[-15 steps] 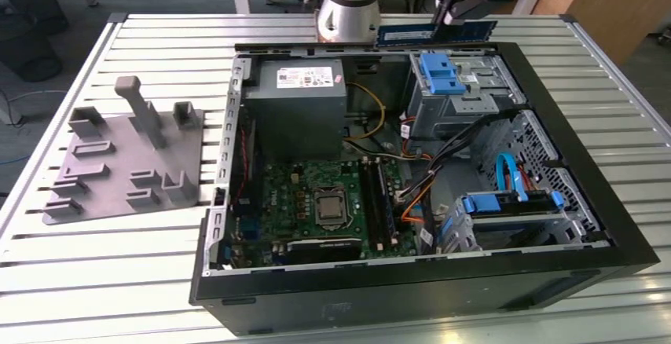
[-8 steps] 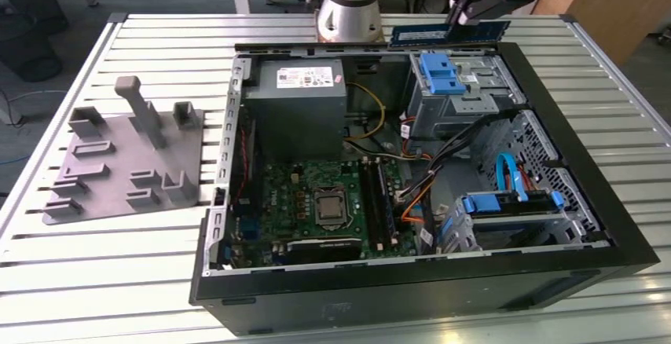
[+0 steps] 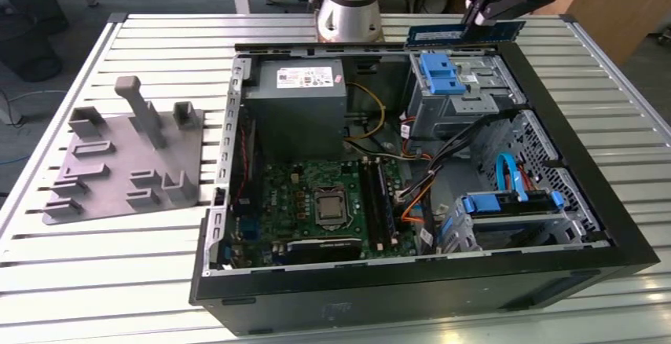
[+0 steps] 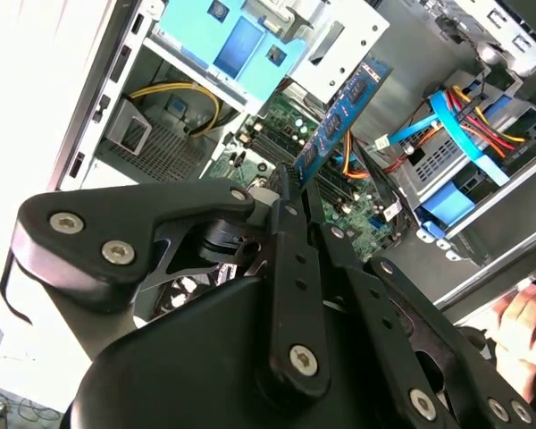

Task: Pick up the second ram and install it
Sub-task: 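Pick up the second ram and move it above second insertion slot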

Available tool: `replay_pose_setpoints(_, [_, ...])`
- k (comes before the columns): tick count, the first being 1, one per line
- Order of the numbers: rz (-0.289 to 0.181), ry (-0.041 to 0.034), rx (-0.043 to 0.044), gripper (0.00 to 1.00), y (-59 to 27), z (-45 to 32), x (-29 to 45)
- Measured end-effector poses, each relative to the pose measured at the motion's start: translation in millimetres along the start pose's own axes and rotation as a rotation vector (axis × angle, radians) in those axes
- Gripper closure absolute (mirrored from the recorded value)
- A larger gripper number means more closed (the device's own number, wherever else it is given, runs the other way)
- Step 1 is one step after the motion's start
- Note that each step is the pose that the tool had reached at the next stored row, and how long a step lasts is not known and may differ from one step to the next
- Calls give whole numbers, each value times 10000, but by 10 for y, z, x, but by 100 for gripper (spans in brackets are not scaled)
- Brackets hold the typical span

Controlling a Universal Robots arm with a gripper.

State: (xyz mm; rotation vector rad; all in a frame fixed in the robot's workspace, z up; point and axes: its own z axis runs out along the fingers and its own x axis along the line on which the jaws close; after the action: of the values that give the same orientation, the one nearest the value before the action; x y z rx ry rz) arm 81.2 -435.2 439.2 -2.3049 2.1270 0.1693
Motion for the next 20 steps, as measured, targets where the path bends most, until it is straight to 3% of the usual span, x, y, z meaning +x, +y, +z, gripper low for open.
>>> replay_pose_setpoints(9, [40, -2, 4, 86, 41, 12, 37])
replay_pose_setpoints(20, [45, 2, 7, 86, 253, 124, 209])
